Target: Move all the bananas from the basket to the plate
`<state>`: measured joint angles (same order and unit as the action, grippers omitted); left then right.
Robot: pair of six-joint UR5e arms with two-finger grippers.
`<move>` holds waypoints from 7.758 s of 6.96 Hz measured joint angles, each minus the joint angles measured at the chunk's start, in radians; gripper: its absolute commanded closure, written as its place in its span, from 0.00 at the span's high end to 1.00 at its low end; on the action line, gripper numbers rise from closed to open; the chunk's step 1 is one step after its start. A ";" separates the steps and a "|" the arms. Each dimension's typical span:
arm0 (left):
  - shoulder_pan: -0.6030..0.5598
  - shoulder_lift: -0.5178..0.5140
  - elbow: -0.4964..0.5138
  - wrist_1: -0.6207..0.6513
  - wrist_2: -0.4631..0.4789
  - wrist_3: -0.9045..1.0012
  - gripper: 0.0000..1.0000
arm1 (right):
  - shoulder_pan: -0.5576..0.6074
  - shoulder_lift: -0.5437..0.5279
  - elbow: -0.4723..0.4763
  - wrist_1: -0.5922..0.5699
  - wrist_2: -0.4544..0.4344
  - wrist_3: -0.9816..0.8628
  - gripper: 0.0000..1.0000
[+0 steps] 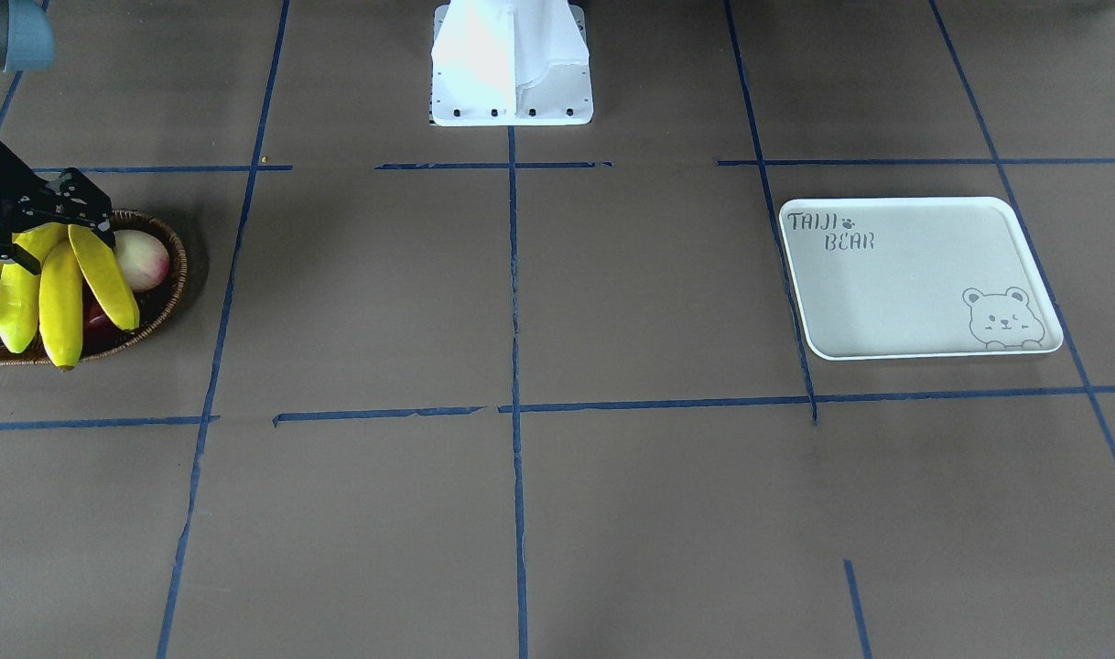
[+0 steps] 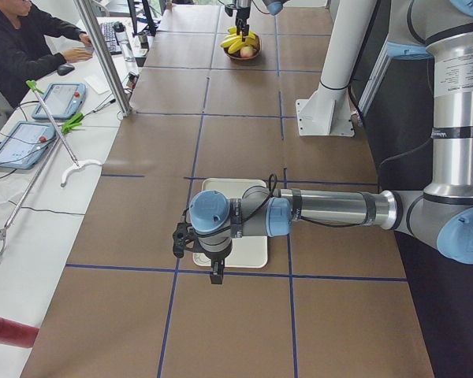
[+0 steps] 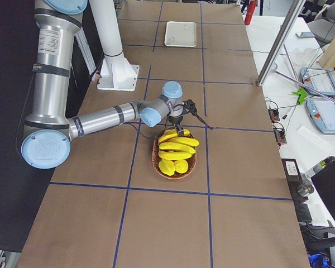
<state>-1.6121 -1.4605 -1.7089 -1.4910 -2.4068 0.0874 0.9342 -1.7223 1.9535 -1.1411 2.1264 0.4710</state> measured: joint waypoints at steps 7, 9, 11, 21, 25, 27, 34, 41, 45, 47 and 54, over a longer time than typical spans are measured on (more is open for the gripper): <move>0.001 -0.001 -0.010 0.000 0.000 -0.021 1.00 | -0.034 -0.055 0.038 -0.002 -0.039 -0.011 0.67; 0.000 -0.001 -0.011 0.000 -0.002 -0.032 1.00 | -0.039 -0.061 0.039 -0.002 -0.039 -0.011 0.57; 0.001 -0.001 -0.007 0.000 -0.023 -0.034 1.00 | -0.045 -0.061 0.040 -0.002 -0.040 -0.011 0.06; 0.150 -0.142 -0.029 -0.294 -0.046 -0.482 0.99 | 0.082 0.246 0.081 -0.059 0.188 0.396 0.01; 0.493 -0.378 -0.005 -0.746 -0.005 -1.357 0.99 | -0.174 0.525 0.065 -0.026 -0.074 0.882 0.01; 0.676 -0.506 -0.013 -0.875 0.164 -1.725 0.99 | -0.335 0.548 0.062 0.111 -0.281 1.006 0.02; 0.956 -0.715 -0.002 -0.904 0.387 -1.961 0.99 | -0.516 0.574 0.063 0.155 -0.468 1.030 0.02; 1.059 -0.717 -0.007 -0.905 0.482 -1.955 0.00 | -0.518 0.574 0.066 0.153 -0.470 1.026 0.99; 1.023 -0.713 -0.004 -0.897 0.485 -1.953 0.00 | -0.522 0.570 0.071 0.151 -0.469 1.031 1.00; 0.957 -0.652 0.002 -0.859 0.472 -1.931 0.00 | -0.516 0.564 0.084 0.142 -0.461 1.029 1.00; 0.634 -0.039 0.029 -0.769 0.357 -1.155 0.03 | -0.320 0.423 0.183 -0.135 -0.265 0.855 1.00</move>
<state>-0.9777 -1.4992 -1.6803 -2.2597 -2.0503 -1.0678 0.6142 -1.2994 2.1362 -1.2757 1.8613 1.3257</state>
